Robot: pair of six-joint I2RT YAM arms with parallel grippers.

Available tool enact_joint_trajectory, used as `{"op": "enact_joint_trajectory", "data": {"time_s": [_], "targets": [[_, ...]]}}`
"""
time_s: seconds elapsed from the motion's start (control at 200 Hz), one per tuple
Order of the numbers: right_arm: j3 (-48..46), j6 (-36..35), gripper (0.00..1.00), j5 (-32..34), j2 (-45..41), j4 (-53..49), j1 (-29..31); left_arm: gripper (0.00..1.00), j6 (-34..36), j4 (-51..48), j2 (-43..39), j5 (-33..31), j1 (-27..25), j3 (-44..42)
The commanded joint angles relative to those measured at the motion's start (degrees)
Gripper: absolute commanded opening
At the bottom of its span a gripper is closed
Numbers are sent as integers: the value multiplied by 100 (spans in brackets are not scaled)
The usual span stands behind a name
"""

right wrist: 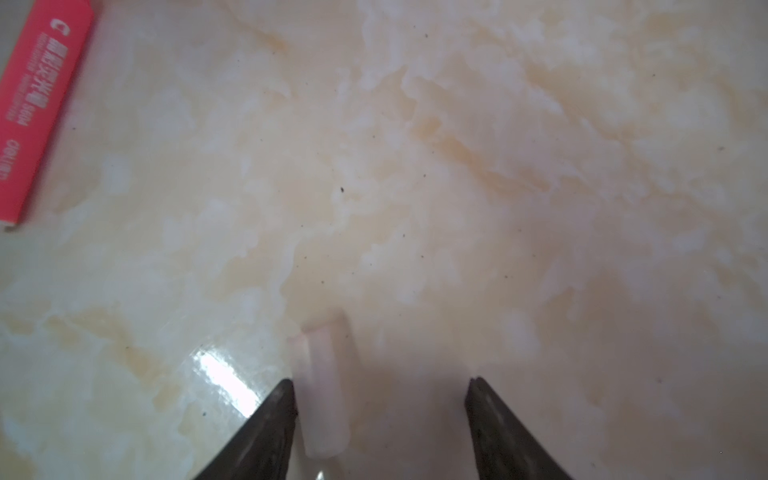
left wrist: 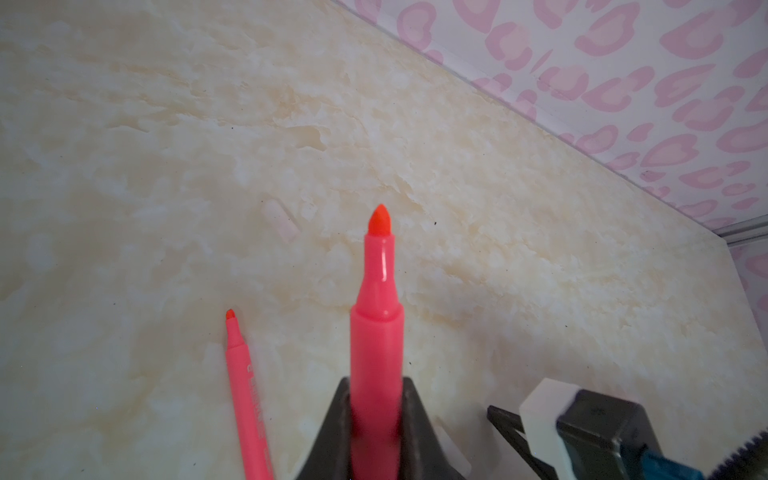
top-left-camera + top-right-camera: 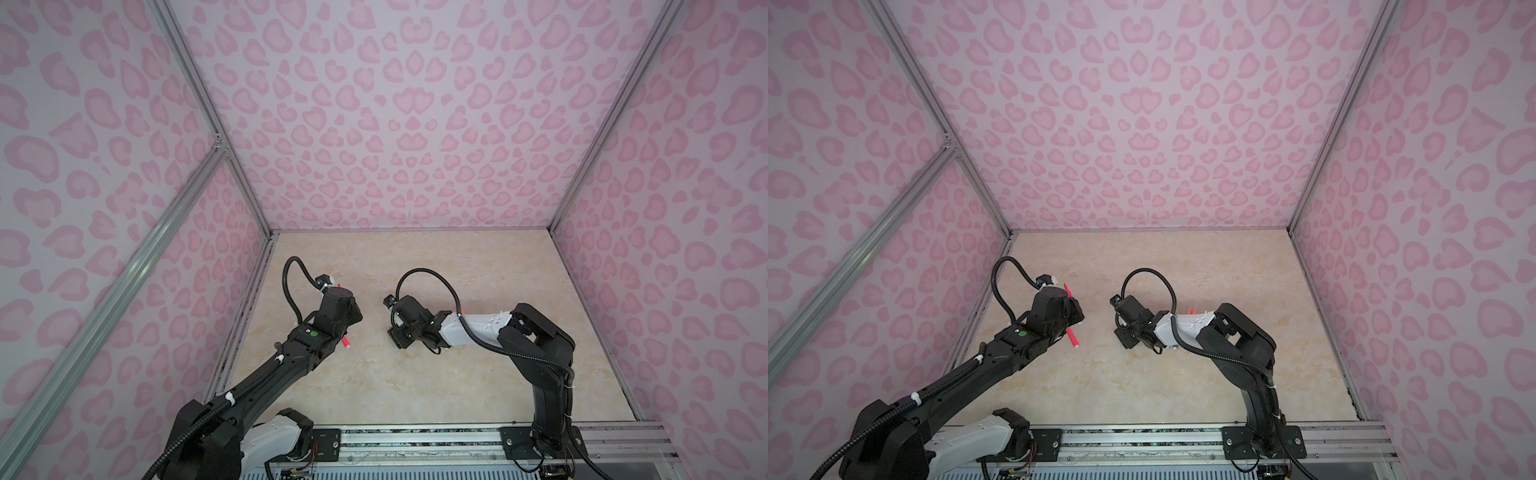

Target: Insert the pens into the pen caps

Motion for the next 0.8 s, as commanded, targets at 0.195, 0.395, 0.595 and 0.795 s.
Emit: {"op": "enact_joint_trajectory", "data": {"time_s": [0.195, 0.395, 0.595, 0.795], "targets": [[-314, -35, 70, 445, -141, -524, -18, 3, -65, 81, -54, -21, 26, 15], [-276, 85, 69, 616, -56, -565, -120, 3, -63, 76, -67, -21, 26, 16], [-257, 246, 69, 857, -54, -597, -248, 3, -65, 77, -74, -26, 25, 18], [-143, 360, 70, 904, 67, -582, -359, 3, -65, 77, -69, -21, 26, 17]]}}
